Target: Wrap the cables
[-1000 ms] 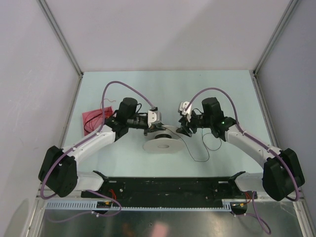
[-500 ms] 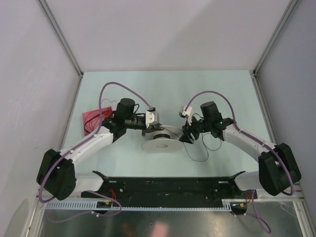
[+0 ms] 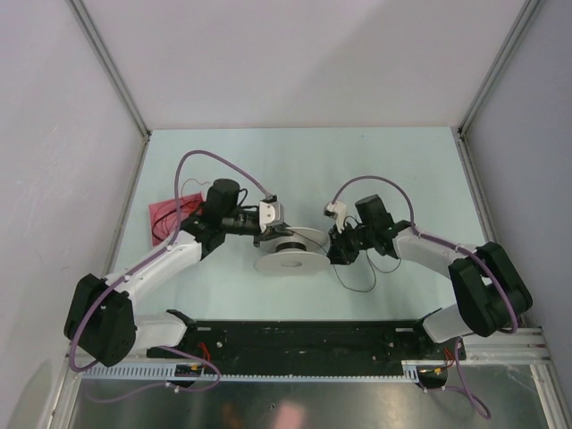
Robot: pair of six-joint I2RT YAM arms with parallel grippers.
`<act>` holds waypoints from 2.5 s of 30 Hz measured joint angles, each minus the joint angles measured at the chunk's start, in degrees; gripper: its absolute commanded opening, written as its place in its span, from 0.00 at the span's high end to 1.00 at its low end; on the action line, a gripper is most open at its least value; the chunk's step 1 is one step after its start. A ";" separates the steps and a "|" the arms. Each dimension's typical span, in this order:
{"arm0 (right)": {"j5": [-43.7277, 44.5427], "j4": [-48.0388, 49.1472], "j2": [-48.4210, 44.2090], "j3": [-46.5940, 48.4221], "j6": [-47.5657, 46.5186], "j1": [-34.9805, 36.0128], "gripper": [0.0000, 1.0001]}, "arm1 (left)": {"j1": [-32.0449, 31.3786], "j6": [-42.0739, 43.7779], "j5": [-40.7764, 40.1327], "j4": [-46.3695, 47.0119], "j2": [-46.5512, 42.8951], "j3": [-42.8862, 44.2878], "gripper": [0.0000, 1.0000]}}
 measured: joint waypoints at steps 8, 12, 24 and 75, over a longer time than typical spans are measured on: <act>1.03 1.03 -0.87 -0.02 0.87 -1.75 1.00 | 3.28 -0.11 1.01 -0.04 -0.35 -0.66 1.00; 1.44 0.81 -3.48 -0.02 -0.42 -3.13 1.00 | 4.59 -0.09 1.90 -0.02 -1.16 -1.57 1.00; 2.71 1.01 -4.07 -0.09 -1.84 -4.07 0.55 | 5.99 -3.63 1.77 0.02 -1.42 -1.84 1.00; 1.42 -1.27 -15.30 -0.22 -11.76 -11.04 0.09 | 0.42 -11.89 -29.16 -10.29 -1.46 4.72 0.98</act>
